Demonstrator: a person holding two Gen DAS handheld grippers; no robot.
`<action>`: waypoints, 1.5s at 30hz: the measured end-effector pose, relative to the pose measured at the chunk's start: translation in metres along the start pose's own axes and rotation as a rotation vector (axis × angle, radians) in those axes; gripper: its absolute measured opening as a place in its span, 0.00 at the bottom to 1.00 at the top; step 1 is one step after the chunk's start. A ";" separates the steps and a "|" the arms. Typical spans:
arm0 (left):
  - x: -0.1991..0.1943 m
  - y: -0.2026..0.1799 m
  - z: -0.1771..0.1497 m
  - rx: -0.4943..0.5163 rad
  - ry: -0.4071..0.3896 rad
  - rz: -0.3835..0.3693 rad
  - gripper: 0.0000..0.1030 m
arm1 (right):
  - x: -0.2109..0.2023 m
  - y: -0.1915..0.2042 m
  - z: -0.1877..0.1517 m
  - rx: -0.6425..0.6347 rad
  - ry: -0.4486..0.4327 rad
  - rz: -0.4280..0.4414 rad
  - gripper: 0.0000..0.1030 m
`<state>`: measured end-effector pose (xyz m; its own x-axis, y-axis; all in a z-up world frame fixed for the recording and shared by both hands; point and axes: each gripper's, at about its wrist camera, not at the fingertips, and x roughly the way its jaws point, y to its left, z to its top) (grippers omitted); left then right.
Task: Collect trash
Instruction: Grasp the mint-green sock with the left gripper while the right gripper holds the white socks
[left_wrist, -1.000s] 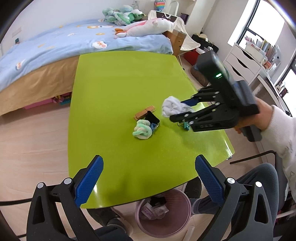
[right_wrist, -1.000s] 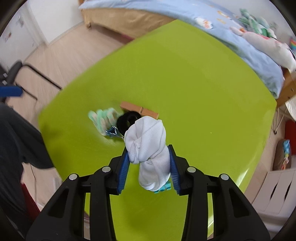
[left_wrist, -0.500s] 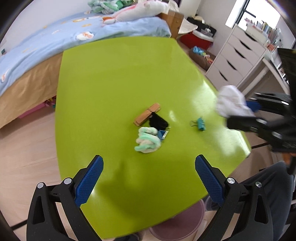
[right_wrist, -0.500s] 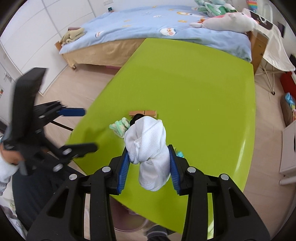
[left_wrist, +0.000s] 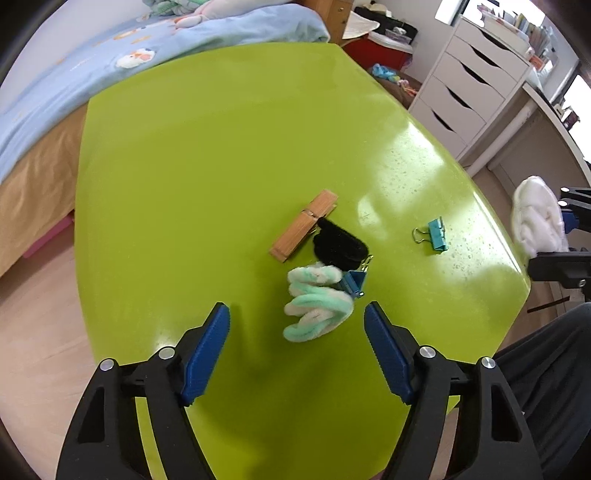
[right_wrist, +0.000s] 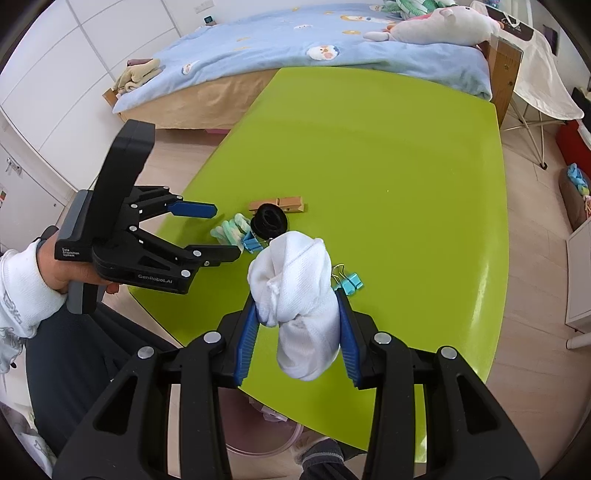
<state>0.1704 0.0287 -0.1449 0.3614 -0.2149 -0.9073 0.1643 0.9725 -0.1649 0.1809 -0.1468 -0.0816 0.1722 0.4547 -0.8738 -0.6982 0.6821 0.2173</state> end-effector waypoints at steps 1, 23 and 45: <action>0.001 -0.001 0.000 0.006 0.001 -0.005 0.63 | 0.001 0.000 0.000 0.001 0.002 0.002 0.39; -0.061 -0.034 -0.029 0.004 -0.043 -0.006 0.08 | -0.022 0.019 -0.014 0.008 -0.055 -0.015 0.39; -0.150 -0.102 -0.124 0.000 -0.173 -0.018 0.08 | -0.092 0.082 -0.112 -0.013 -0.113 -0.030 0.39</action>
<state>-0.0145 -0.0268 -0.0398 0.5115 -0.2442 -0.8239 0.1718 0.9685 -0.1804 0.0300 -0.1965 -0.0324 0.2698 0.4959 -0.8254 -0.7004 0.6893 0.1852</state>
